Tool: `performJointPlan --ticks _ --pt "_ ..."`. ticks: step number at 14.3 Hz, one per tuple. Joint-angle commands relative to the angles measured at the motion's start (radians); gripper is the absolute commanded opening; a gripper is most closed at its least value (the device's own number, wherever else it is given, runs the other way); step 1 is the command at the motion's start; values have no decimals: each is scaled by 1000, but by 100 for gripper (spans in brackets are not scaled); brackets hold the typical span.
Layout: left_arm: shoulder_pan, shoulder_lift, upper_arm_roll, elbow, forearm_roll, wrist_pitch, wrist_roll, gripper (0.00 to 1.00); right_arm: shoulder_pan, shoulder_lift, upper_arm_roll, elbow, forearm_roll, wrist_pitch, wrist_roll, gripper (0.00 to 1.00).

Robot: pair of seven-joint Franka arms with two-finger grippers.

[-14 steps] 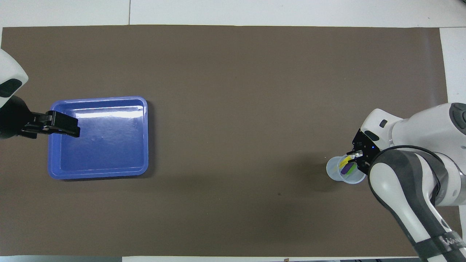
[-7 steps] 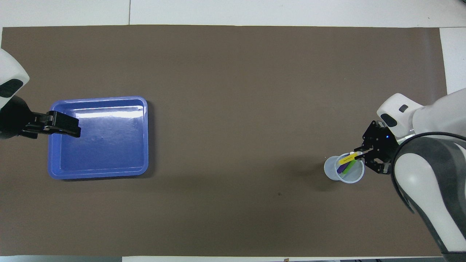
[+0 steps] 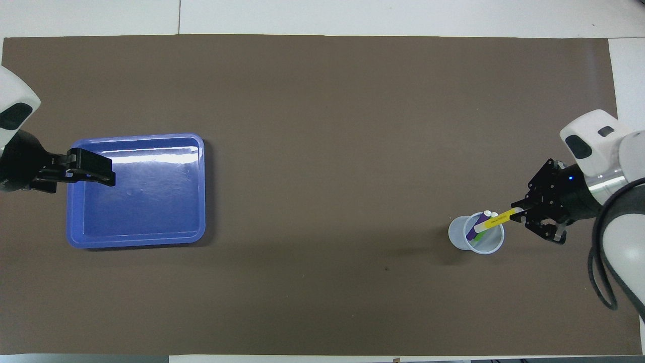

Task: Right arm passes pens to left for tray arrangement
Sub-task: 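Carry the yellow pen toward the left gripper while the left gripper approaches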

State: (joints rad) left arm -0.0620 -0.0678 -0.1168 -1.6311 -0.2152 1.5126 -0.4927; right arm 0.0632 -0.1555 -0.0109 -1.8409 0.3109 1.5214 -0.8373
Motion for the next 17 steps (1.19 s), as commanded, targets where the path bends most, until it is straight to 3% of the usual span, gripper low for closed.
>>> performJointPlan --ticks 1,4,8,14,17 --pt "-12 0 -7 -32 -119 73 -249 100 12 21 6 14 91 -4 276 0" --pt "-33 11 -29 -41 -257 139 -445 100 18 19 9 5 215 58 615 0" --pt "-122 39 -37 -85 -392 283 -780 100 35 17 77 -15 316 219 915 0" --pt "-180 63 -43 -113 -503 386 -1170 100 220 14 83 -64 381 512 1335 0" --pt "-245 98 -43 -113 -507 446 -1196 100 286 13 83 -83 387 638 1472 0"
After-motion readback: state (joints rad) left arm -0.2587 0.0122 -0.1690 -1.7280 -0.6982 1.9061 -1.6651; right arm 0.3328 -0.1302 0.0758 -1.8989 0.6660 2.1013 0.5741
